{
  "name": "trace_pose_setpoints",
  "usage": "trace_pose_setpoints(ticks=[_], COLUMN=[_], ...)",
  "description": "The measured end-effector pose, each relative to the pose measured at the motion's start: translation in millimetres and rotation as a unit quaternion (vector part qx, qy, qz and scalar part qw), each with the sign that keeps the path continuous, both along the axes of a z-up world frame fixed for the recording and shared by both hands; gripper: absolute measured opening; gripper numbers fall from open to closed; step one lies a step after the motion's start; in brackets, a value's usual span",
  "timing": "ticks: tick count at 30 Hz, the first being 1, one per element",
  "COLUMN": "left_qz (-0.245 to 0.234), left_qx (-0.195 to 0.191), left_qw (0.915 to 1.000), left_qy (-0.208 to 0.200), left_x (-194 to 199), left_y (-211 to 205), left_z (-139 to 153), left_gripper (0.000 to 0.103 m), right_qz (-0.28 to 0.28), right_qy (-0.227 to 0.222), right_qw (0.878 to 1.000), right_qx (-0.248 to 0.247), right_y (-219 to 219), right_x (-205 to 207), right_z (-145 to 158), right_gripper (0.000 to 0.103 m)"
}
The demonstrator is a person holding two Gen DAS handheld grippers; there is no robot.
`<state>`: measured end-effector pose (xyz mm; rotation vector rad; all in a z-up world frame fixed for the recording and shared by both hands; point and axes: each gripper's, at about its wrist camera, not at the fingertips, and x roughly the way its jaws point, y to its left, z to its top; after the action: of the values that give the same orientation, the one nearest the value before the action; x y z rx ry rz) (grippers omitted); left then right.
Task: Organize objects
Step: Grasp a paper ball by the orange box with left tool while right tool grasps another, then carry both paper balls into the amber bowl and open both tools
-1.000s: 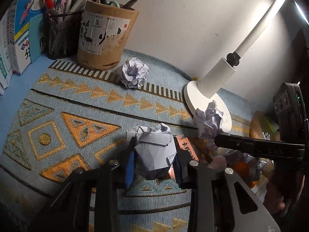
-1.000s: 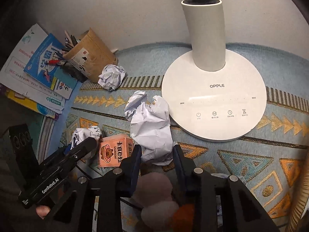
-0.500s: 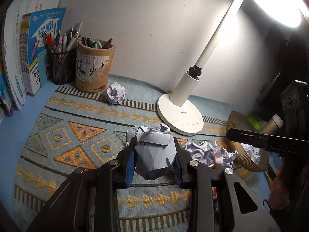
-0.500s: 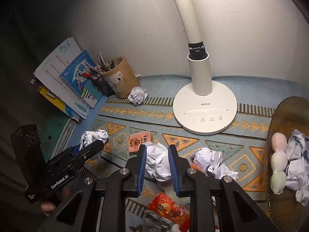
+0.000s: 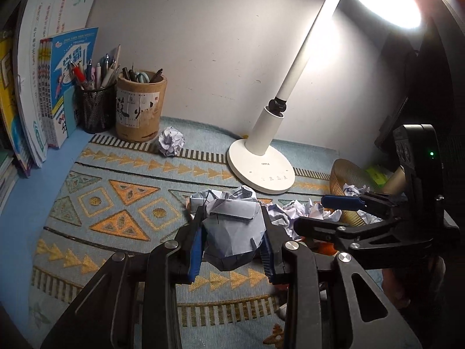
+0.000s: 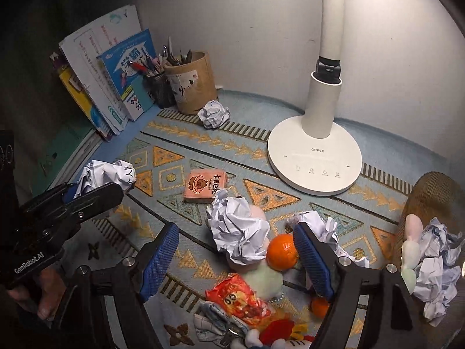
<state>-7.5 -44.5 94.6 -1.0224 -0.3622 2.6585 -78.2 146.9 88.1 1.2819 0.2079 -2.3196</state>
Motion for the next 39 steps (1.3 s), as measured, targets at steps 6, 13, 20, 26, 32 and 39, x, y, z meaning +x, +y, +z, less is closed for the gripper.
trace_pose_setpoints(ticks=[6,13,20,26,32,39], left_qz=[-0.001,-0.023,-0.090,-0.171,-0.219,-0.222], left_qx=[-0.002,-0.007,-0.017,-0.019,-0.040,-0.029], left_qw=[1.0000,0.9997,0.9949,0.9845,0.9747,0.9746], left_qy=[-0.006,0.005,0.042,0.034,0.021,0.004], left_x=[-2.6,3.0,-8.5,-42.6,-61.6,-66.8], left_y=[-5.8,17.7,97.0,200.1,281.8,294.8], left_z=[-5.8,7.3,45.8,52.0,44.0,29.1], left_gripper=[0.030,0.030,0.030,0.030,0.044,0.088], right_qz=[0.008,-0.018,-0.127,-0.266,-0.311,-0.334], right_qy=[-0.045,-0.007,0.081,0.090,0.064,0.049], right_qw=[0.999,0.999,0.984,0.953,0.943,0.934], right_qx=[0.019,-0.045,-0.092,-0.113,-0.104,-0.116], right_y=[-10.3,27.0,144.9,251.2,289.8,313.7], right_x=[-16.5,9.8,50.3,48.6,30.8,32.2], right_z=[-34.9,9.1,92.5,100.7,68.9,51.4], right_gripper=[0.053,0.046,0.047,0.047,0.051,0.059])
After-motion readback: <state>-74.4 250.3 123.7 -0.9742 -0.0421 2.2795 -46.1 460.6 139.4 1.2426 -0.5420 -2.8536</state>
